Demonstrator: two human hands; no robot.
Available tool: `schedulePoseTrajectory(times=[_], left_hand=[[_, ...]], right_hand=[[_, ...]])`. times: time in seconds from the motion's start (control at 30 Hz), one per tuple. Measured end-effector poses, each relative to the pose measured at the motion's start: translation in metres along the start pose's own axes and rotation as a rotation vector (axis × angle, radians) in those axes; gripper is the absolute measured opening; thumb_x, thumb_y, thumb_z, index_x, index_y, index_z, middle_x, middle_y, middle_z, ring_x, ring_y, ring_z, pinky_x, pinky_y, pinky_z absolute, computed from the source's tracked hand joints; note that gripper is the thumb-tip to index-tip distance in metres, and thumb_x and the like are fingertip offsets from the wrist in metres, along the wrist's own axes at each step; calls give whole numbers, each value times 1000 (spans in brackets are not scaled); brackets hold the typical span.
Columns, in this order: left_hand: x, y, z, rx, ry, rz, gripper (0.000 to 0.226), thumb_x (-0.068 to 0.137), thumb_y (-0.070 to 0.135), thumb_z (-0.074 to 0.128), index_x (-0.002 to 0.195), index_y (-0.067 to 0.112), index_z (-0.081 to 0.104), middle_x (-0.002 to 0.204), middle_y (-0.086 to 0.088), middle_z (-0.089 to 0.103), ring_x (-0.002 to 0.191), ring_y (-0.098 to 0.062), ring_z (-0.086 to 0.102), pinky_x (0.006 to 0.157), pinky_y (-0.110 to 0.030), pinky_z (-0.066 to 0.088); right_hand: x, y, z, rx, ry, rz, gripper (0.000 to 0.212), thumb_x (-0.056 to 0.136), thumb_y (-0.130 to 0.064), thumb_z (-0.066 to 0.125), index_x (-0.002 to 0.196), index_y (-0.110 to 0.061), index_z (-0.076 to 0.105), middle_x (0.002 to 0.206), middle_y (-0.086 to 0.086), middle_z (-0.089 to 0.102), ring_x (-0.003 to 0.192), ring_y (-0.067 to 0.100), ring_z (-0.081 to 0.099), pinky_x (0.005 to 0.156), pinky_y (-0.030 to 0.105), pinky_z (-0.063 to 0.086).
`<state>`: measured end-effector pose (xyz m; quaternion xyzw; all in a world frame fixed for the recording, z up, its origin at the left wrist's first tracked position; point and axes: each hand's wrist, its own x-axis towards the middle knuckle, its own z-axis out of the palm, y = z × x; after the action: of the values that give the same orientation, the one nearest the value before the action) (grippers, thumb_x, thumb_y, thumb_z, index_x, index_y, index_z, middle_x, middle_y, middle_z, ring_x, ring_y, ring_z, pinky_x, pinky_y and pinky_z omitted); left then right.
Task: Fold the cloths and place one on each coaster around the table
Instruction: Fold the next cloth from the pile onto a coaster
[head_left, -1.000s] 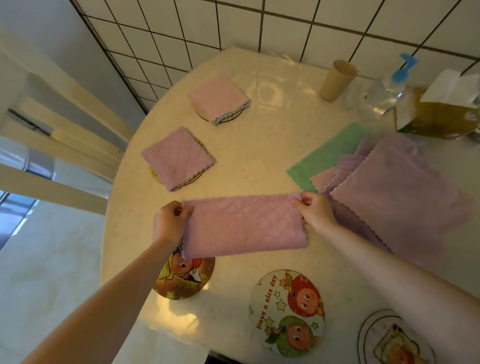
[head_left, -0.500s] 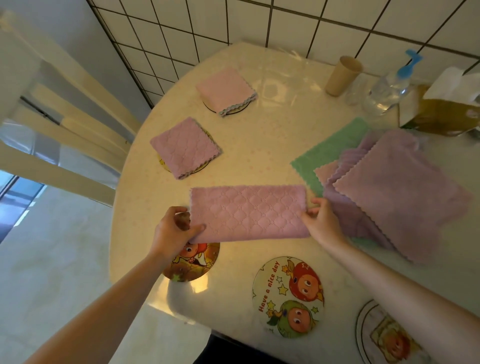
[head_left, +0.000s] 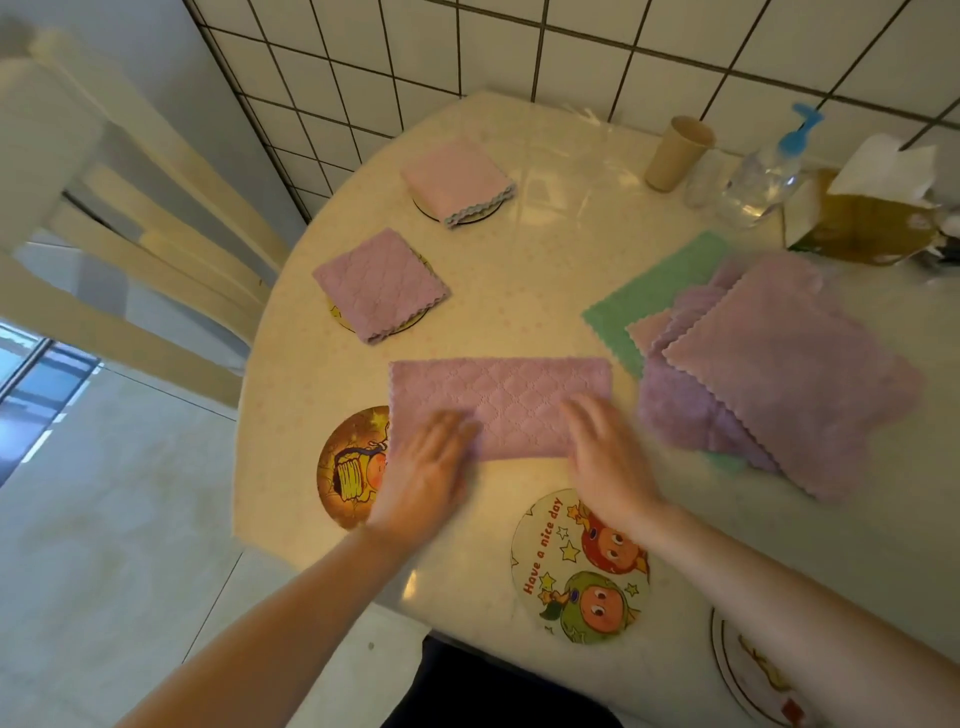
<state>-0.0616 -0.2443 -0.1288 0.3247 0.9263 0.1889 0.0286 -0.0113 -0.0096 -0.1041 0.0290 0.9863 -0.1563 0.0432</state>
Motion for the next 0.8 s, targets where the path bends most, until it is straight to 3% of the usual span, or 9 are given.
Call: schedulePoseTrajectory(times=[0.07, 0.13, 0.2, 0.3, 0.43, 0.5, 0.57, 0.67, 0.8], left_hand=[[-2, 18, 21, 77, -182, 95, 62, 96, 41, 40, 151, 18, 22, 159, -3, 16, 147, -24, 10, 119, -43, 15], [-5, 23, 37, 147, -287, 89, 70, 96, 50, 33, 153, 17, 8, 160, -2, 4, 147, -24, -1, 119, -45, 10], [-10, 17, 42, 183, -322, 66, 71, 97, 54, 28, 152, 18, 2, 159, -2, 1, 146, -25, -6, 119, -48, 8], [-21, 0, 38, 232, -347, 53, 69, 98, 54, 24, 152, 20, -1, 159, 1, -4, 146, -23, -11, 120, -48, 4], [-40, -20, 26, 258, -286, -38, 67, 96, 53, 27, 152, 19, 16, 159, 2, 13, 147, -20, 2, 116, -45, 5], [-49, -26, 21, 243, -250, -87, 67, 95, 52, 30, 152, 19, 19, 159, 2, 16, 147, -17, 6, 117, -42, 4], [-55, -27, 19, 219, -234, -129, 68, 95, 52, 31, 152, 18, 14, 159, 2, 11, 147, -18, 4, 118, -40, 2], [-53, -18, 20, 232, -233, -186, 68, 96, 53, 27, 152, 16, 15, 159, 0, 11, 147, -22, 5, 118, -42, 2], [-40, 6, 27, 280, -180, -262, 66, 93, 45, 31, 146, 7, 33, 153, -9, 32, 143, -30, 24, 117, -45, 5]], right_hand=[[-6, -17, 16, -57, -190, -175, 59, 96, -11, 40, 150, -12, 18, 158, 4, 14, 146, 22, 9, 119, 37, 12], [-10, -20, 33, -138, -259, -244, 59, 99, -18, 33, 151, -12, 6, 160, 3, 1, 147, 19, -5, 117, 33, -3], [-15, -12, 38, -192, -270, -241, 57, 100, -19, 28, 151, -14, 2, 160, 2, -4, 146, 20, -10, 115, 33, -10], [-24, 9, 32, -273, -304, -239, 68, 88, 0, 15, 150, -17, -9, 156, 0, -19, 143, 20, -20, 114, 39, -14], [-37, 47, 20, -364, -299, -239, 78, 82, 8, 20, 148, -18, -12, 155, 0, -21, 142, 21, -22, 115, 40, -12], [-39, 62, 16, -376, -264, -274, 75, 84, 5, 27, 150, -15, -3, 158, 2, -9, 144, 22, -11, 114, 41, -6], [-36, 68, 13, -414, -199, -332, 71, 82, 0, 39, 149, -10, 18, 157, 7, 15, 144, 24, 13, 113, 43, 11], [-27, 64, 14, -416, -170, -395, 62, 74, -3, 53, 136, -1, 47, 141, 14, 48, 130, 31, 46, 105, 44, 39], [-11, 60, 16, -425, -125, -453, 42, 74, -2, 62, 116, 4, 60, 120, 19, 60, 110, 35, 57, 88, 44, 53]])
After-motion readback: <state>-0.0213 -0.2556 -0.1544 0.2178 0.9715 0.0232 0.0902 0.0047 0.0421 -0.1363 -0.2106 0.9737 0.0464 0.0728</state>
